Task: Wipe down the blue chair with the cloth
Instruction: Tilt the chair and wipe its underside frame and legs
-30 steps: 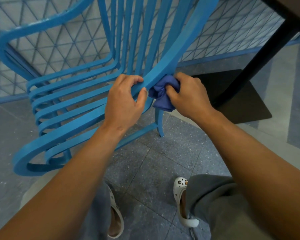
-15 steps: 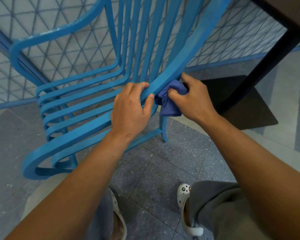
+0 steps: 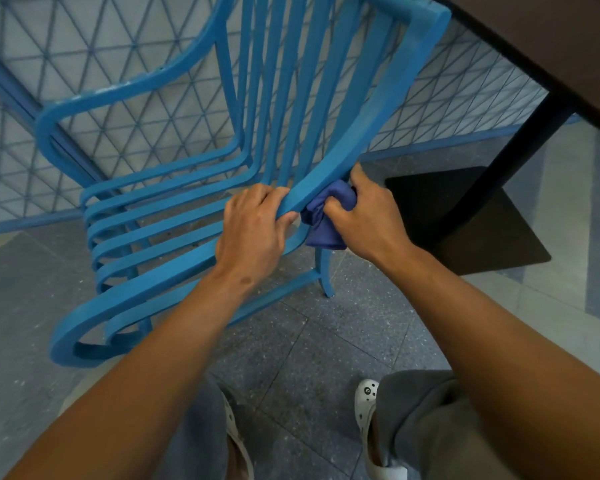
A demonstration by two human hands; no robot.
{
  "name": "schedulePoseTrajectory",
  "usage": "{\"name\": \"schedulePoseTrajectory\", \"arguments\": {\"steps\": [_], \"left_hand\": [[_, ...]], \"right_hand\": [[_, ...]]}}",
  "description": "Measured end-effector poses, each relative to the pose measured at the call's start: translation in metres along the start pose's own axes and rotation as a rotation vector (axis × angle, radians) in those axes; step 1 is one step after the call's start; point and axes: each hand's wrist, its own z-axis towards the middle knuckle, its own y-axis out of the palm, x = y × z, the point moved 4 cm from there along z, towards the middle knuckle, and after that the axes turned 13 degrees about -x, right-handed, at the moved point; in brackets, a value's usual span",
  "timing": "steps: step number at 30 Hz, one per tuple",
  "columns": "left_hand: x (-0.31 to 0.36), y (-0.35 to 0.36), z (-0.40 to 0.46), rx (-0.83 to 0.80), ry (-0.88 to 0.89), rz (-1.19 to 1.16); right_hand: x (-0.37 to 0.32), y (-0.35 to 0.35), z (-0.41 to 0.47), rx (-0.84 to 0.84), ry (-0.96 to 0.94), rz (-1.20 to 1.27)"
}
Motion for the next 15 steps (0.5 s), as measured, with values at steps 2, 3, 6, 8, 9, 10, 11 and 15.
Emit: {"name": "schedulePoseTrajectory", "arguments": {"steps": [2, 3, 6, 8, 9, 10, 11, 15], "left_hand": [[-0.006, -0.002, -0.003, -0.006, 0.007, 0.0], [-0.009, -0.004, -0.005, -0.012, 0.008, 0.0], [-0.02, -0.009, -0.013, -0.016, 0.024, 0.006], [-0.03, -0.014, -0.019, -0.026, 0.028, 0.008], [-0.036, -0.018, -0.023, -0.032, 0.028, 0.008], [-0.042, -0.021, -0.028, -0.035, 0.029, 0.009], [-0.049, -0.025, -0.033, -0.038, 0.031, 0.011], [-0.076, -0.041, -0.057, -0.043, 0.036, 0.023]], "right_hand": [[-0.002, 0.005, -0.001, -0.009, -0.004, -0.016], [-0.003, 0.008, -0.002, -0.014, -0.006, -0.023], [-0.009, 0.019, -0.006, -0.038, -0.016, -0.017], [-0.015, 0.028, -0.01, -0.065, -0.024, -0.023], [-0.019, 0.033, -0.012, -0.082, -0.03, -0.03], [-0.022, 0.038, -0.015, -0.099, -0.039, -0.039], [-0.027, 0.043, -0.018, -0.117, -0.048, -0.051], [-0.047, 0.067, -0.034, -0.2, -0.067, -0.097]]}}
